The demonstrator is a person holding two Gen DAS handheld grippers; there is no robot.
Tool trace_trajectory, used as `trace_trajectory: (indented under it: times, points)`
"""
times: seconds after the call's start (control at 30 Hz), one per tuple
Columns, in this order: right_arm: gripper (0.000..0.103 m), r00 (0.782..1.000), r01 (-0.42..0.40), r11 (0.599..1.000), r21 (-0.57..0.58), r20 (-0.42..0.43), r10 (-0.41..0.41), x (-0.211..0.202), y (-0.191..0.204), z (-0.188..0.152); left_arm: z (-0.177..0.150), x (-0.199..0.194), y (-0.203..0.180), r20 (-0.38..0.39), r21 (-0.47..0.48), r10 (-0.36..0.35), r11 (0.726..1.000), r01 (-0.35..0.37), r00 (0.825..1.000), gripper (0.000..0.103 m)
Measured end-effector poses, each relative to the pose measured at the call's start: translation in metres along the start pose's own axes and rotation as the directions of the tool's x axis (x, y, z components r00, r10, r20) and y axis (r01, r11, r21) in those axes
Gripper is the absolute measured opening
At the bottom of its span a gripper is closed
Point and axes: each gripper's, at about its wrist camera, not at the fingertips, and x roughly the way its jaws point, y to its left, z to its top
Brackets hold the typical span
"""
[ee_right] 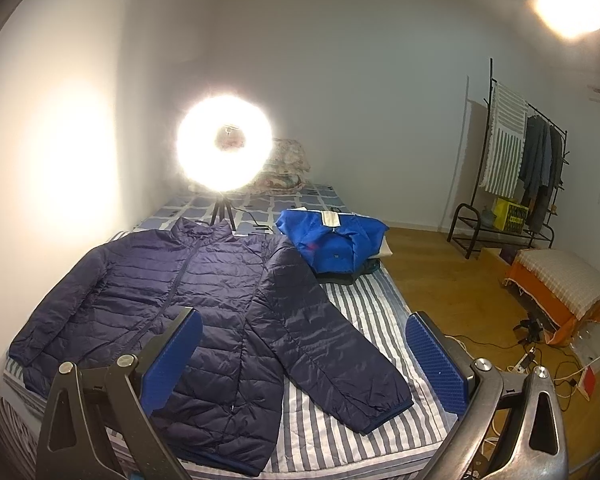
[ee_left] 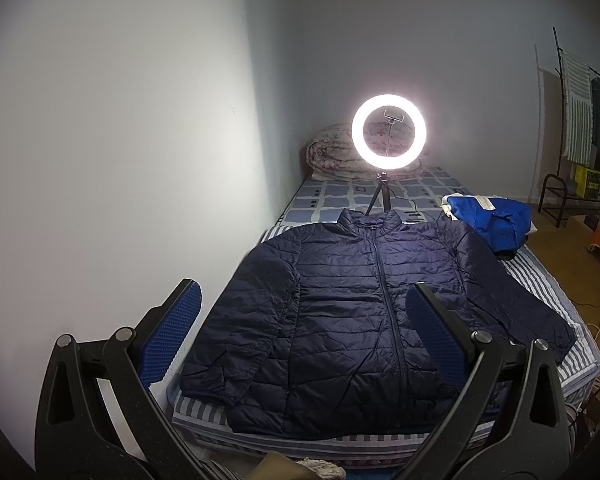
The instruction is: Fold large clothes
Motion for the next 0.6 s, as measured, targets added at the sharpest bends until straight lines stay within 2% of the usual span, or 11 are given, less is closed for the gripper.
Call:
trace_trajectory:
  times: [0.6]
  points:
    - [0.103, 1.0, -0.001, 1.0, -0.003, 0.0, 0.001, 0.0004, 0.0029, 0.0007, 0.0024, -0.0041, 0.0018, 0.009, -0.003, 0.007, 1.0, -0.007, 1.0, 0.103]
